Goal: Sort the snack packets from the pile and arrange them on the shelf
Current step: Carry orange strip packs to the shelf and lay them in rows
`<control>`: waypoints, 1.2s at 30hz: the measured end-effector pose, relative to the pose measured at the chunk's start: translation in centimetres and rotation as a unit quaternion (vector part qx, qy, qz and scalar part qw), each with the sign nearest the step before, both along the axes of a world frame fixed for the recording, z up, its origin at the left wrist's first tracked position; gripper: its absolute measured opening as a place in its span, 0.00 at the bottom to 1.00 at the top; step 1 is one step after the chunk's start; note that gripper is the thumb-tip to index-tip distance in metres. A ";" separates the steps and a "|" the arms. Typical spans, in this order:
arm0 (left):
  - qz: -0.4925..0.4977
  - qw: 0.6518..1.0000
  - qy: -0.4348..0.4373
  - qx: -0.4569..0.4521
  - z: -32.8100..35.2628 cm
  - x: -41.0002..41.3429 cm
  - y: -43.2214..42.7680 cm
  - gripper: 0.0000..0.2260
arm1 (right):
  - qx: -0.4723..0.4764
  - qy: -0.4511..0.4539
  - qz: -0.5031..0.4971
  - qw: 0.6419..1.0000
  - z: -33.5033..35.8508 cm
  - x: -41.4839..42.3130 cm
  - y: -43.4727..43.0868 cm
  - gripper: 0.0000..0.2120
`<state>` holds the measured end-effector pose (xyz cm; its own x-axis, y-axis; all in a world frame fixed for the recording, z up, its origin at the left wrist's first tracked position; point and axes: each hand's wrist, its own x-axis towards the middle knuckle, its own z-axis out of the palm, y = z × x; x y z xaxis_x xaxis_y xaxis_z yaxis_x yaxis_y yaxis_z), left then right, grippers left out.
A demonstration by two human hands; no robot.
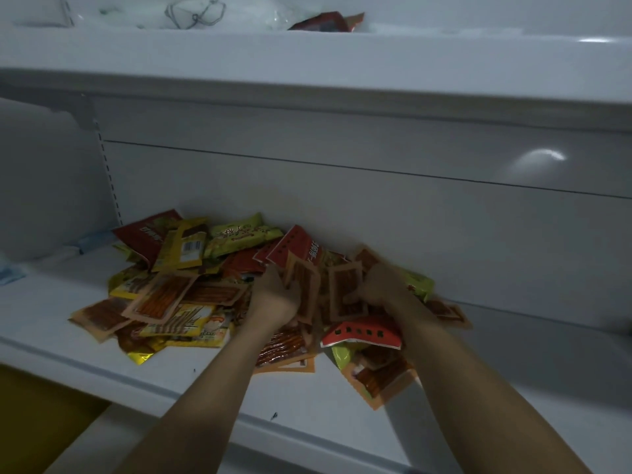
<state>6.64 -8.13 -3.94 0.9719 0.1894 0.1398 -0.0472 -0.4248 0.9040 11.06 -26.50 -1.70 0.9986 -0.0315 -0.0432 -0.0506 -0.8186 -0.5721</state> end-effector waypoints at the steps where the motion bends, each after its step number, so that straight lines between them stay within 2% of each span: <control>1: -0.001 1.000 -0.005 0.000 -0.1 0.0 -0.1 0.07 | 0.019 0.000 0.001 1.000 -0.1 0.1 -0.1 0.12; 6: 0.002 1.000 -0.010 -0.014 -0.2 -0.4 -0.3 0.07 | 0.099 -0.020 -0.002 0.995 0.0 0.7 -0.8 0.12; 9: 0.019 0.999 -0.018 -0.043 -0.2 -0.5 0.1 0.08 | 0.171 -0.023 0.005 0.985 1.0 0.3 -1.5 0.07; 14: 0.038 0.995 -0.051 -0.075 0.2 -0.8 0.2 0.08 | 0.350 0.006 0.052 0.935 2.8 -0.8 -1.8 0.12; 17: 0.003 0.989 -0.067 -0.134 0.8 -1.2 -0.5 0.07 | 0.351 0.032 0.097 0.931 2.9 -0.9 -1.0 0.12; 20: -0.046 0.976 -0.084 -0.194 1.4 -1.6 -1.6 0.01 | 0.306 0.005 0.115 0.945 2.8 -1.3 -0.2 0.10; 22: -0.074 0.974 -0.083 -0.197 1.8 -1.7 -2.2 0.07 | 0.277 -0.021 0.123 0.953 3.0 -1.5 0.3 0.09; 25: -0.094 0.980 -0.087 -0.154 1.6 -1.1 -2.2 0.19 | 0.206 -0.072 0.153 0.964 3.5 -1.8 0.7 0.12; 27: -0.085 0.985 -0.090 -0.123 1.5 -0.9 -2.2 0.18 | 0.152 -0.096 0.179 0.967 3.7 -1.6 0.4 0.11; 30: -0.053 0.990 -0.084 -0.098 0.8 -0.7 -1.7 0.16 | 0.084 -0.116 0.186 0.972 3.2 -0.4 -0.9 0.05; 33: 0.002 0.992 -0.069 -0.110 0.1 -0.9 -0.9 0.16 | -0.090 -0.123 0.169 0.974 2.2 1.2 -1.9 0.17; 36: 0.045 0.992 -0.061 -0.105 -0.3 -1.1 -0.2 0.15 | -0.283 -0.063 0.227 0.930 1.2 1.6 -1.5 0.24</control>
<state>5.51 -8.30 -4.26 0.9278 0.3129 0.2031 -0.1318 -0.2344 0.9632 12.62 -27.97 -0.50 0.9104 0.4127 -0.0296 0.4122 -0.9108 -0.0214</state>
